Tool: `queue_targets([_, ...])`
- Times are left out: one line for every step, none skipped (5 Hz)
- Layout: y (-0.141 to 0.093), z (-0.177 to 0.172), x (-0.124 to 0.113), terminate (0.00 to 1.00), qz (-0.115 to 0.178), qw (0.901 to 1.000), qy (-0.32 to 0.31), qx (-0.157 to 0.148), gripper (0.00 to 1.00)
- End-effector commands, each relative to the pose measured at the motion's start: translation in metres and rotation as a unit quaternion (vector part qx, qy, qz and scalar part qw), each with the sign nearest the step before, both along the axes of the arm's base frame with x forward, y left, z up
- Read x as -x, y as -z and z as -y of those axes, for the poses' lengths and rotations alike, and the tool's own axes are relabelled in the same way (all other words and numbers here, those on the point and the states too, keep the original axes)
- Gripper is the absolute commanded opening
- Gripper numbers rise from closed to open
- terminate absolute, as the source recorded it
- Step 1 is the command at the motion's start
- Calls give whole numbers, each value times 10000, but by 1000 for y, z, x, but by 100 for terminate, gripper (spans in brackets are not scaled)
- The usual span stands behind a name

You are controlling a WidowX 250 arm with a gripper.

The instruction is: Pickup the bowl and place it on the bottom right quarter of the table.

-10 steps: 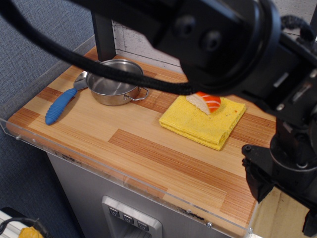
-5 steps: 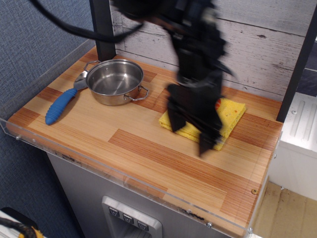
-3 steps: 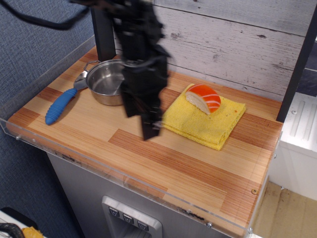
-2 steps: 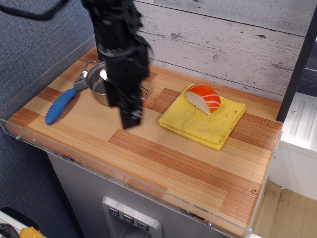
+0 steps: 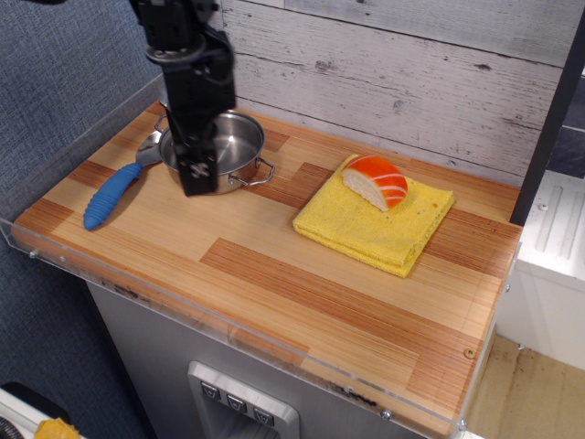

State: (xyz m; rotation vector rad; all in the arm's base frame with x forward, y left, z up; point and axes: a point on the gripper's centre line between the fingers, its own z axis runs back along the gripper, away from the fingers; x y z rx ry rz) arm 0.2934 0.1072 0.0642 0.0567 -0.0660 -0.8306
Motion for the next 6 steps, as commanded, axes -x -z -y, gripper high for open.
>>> queue_targets([-2, -14, -34, 0, 155, 9987, 480, 35, 100])
queue_targets([13, -14, -36, 0, -3, 9984, 560, 27, 100])
queue_targets([20, -10, -36, 0, 102, 9976, 676, -102, 100])
queue_targets([24, -9, -34, 0, 182, 9972, 685, -234, 100])
queue_targets([29, -11, -34, 0, 213, 9963, 709, -447, 100])
queue_targets([32, -16, -36, 0, 233, 9965, 686, -423, 100])
